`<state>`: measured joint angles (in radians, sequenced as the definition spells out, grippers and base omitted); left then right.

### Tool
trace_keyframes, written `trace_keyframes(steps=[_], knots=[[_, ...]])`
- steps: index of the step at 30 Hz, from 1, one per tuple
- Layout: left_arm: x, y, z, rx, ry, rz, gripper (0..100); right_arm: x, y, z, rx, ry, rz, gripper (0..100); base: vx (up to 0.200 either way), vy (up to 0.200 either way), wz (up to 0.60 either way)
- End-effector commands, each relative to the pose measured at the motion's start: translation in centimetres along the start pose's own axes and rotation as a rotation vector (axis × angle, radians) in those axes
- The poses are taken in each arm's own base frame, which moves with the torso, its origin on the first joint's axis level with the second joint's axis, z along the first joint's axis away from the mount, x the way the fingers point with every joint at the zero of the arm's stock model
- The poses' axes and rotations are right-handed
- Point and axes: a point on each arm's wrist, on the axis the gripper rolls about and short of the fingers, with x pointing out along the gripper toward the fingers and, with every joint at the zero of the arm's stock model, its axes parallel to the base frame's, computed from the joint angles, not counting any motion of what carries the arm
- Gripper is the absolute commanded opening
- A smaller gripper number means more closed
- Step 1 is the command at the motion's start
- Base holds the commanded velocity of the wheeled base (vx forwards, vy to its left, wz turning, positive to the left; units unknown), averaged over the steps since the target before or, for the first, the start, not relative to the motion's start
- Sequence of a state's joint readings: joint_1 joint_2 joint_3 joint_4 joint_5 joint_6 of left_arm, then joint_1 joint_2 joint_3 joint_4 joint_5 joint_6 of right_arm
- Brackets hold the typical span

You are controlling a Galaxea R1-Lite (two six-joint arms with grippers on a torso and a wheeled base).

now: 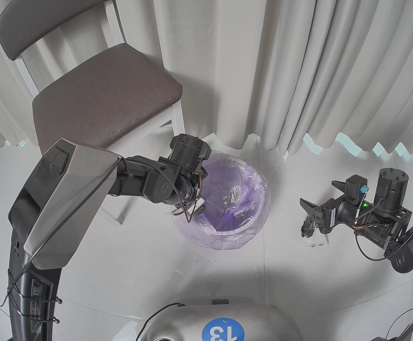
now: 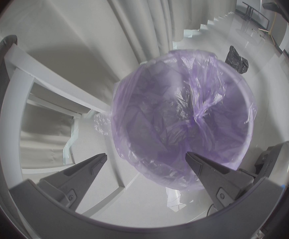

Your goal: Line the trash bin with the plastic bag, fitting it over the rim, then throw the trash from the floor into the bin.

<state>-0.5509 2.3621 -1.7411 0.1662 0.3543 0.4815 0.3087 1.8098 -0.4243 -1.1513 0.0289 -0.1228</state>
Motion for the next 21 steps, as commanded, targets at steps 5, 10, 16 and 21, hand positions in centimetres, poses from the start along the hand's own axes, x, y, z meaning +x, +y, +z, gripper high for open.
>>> trace_keyframes(steps=[5, 10, 16, 21], knots=[[-1.6, 1.2, -1.4, -0.010, 0.031, 0.004, 100, 0.0, 0.0, 0.0, -0.003, -0.001, 0.001, 100, 0.000, 0.000, 0.00], [-1.4, 1.5, -2.8, -0.019, 0.065, -0.001, 100, -0.1, 0.0, -0.1, -0.009, 0.001, 0.005, 100, 0.000, 0.000, 0.00], [-0.5, 1.1, -3.7, -0.037, 0.046, 0.011, 100, -0.1, 0.0, -0.2, -0.012, 0.004, 0.007, 100, 0.000, 0.000, 0.00], [0.3, 1.0, -4.5, -0.043, 0.061, 0.010, 100, 0.0, 0.1, -0.4, -0.012, 0.010, 0.010, 100, 0.000, 0.000, 0.00]])
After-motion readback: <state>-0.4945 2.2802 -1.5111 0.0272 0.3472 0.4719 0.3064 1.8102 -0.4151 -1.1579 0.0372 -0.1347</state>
